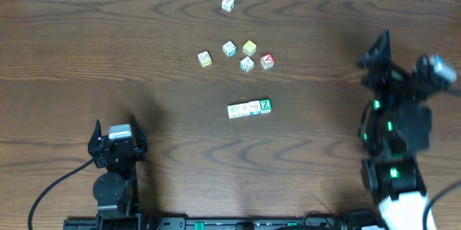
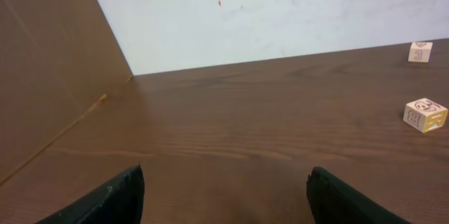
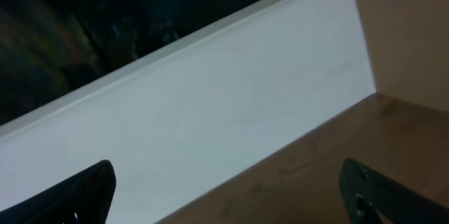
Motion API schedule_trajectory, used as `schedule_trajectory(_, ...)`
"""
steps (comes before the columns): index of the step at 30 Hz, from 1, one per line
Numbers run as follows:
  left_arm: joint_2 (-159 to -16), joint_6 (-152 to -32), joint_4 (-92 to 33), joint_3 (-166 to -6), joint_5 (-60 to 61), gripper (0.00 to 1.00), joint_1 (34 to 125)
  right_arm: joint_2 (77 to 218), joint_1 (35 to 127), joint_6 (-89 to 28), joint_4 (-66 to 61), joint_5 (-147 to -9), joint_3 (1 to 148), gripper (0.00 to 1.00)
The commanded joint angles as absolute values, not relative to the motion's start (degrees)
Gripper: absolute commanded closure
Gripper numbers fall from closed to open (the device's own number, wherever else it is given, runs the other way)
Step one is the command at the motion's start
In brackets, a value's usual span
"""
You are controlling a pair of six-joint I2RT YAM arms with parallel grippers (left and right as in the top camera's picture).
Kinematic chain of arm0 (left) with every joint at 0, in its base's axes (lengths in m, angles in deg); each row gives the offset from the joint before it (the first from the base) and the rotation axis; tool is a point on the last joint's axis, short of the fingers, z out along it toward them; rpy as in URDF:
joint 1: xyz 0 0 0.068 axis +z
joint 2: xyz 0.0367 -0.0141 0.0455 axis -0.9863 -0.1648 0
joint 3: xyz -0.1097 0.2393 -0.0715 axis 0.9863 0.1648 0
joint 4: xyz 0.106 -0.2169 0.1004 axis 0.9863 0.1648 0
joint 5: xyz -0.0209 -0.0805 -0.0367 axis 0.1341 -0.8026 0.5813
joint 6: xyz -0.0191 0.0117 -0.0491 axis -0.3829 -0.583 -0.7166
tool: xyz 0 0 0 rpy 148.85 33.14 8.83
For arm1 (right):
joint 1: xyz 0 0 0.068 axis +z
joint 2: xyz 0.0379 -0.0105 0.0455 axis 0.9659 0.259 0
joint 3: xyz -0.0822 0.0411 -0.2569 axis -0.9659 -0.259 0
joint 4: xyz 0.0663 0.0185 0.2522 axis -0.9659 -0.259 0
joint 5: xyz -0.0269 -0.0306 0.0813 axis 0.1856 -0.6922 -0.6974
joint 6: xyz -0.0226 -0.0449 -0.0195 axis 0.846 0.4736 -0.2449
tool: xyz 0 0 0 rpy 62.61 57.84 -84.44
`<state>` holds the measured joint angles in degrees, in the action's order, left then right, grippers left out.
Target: Lift 4 blocks
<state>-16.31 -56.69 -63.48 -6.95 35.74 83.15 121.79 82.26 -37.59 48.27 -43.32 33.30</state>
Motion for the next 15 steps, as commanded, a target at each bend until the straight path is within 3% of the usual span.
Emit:
schedule_trajectory(1,-15.98,-56.78,-60.72,-6.25,36.22,0.25,83.5,114.27,80.05,-35.19,48.67,-47.87,26.89,0.01)
schedule_trajectory(15,-16.0,-56.76,-60.72,-6.25,36.22,0.25,83.5,86.31,76.27,-32.32,50.85,-57.7,4.75,0.01)
